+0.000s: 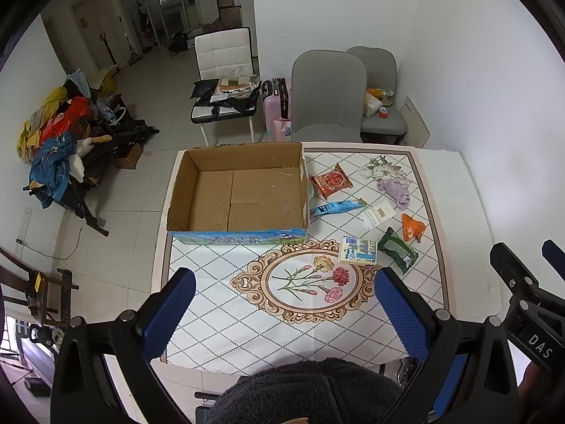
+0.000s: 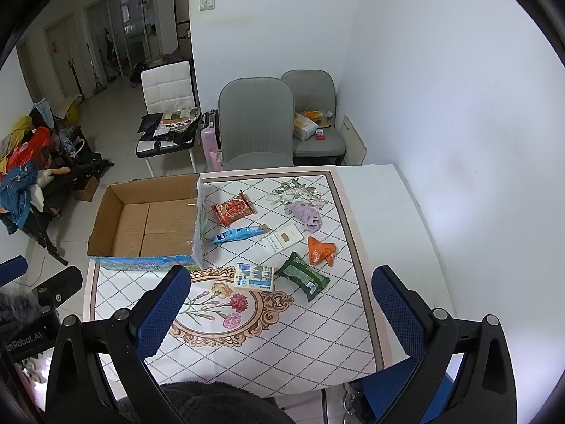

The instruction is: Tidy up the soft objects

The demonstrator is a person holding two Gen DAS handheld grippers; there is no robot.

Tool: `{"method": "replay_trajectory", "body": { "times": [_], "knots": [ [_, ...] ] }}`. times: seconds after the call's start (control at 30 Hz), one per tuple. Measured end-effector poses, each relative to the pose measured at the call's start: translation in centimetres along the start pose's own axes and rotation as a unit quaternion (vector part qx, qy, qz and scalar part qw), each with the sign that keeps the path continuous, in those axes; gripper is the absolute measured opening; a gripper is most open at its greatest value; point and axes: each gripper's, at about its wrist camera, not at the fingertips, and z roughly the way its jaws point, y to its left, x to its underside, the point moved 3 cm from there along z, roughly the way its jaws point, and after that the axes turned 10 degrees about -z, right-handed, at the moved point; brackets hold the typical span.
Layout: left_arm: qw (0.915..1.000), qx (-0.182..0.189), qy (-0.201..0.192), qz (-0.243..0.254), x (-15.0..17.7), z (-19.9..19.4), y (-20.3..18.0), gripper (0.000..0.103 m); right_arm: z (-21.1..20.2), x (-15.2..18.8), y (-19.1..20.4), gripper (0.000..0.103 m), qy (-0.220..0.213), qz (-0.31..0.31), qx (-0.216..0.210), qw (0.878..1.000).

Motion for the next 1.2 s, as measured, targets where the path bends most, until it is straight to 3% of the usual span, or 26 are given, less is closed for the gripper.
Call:
{"method": "replay_trajectory", "body": {
  "times": [0.43, 0.6, 0.77, 0.87, 1.0, 1.17, 1.2],
  "knots": [
    [1.0, 0.001, 0.0, -0.001, 0.0, 0.0, 0.2, 0.103, 0.1, -0.2, 0.2, 0.103, 0.0, -0.001, -0.001, 1.0],
    [0.9999, 0.009, 0.011, 0.005, -0.7, 1.3, -0.6, 0.103, 1.9, 0.0, -1.1, 0.103, 0.02, 0.025, -0.013, 0.999],
    [0.9948, 0.048, 0.089, 0.011, -1.2, 7.3, -3.9, 0.103, 7.2, 1.4, -6.0, 0.103, 0.062, 0.083, -0.006, 0.995],
    [0.9806, 0.09, 0.174, 0.004, -0.8, 13.4, -7.1, 0.103, 11.4, 2.5, -8.9, 0.103, 0.091, 0.102, -0.003, 0.991],
    [0.9382, 0.133, 0.315, -0.053, 1.0, 23.3, -10.8, 0.103, 19.6, 3.9, -11.5, 0.103, 0.138, 0.097, -0.013, 0.986],
    [0.8913, 0.107, 0.418, -0.138, 3.3, 33.7, -13.0, 0.103, 30.0, 5.9, -13.0, 0.102, 0.186, 0.064, -0.044, 0.979],
    [0.8862, 0.098, 0.427, -0.151, 3.7, 35.1, -13.1, 0.103, 31.9, 6.3, -12.9, 0.1, 0.197, 0.057, -0.054, 0.977]
  ]
}}
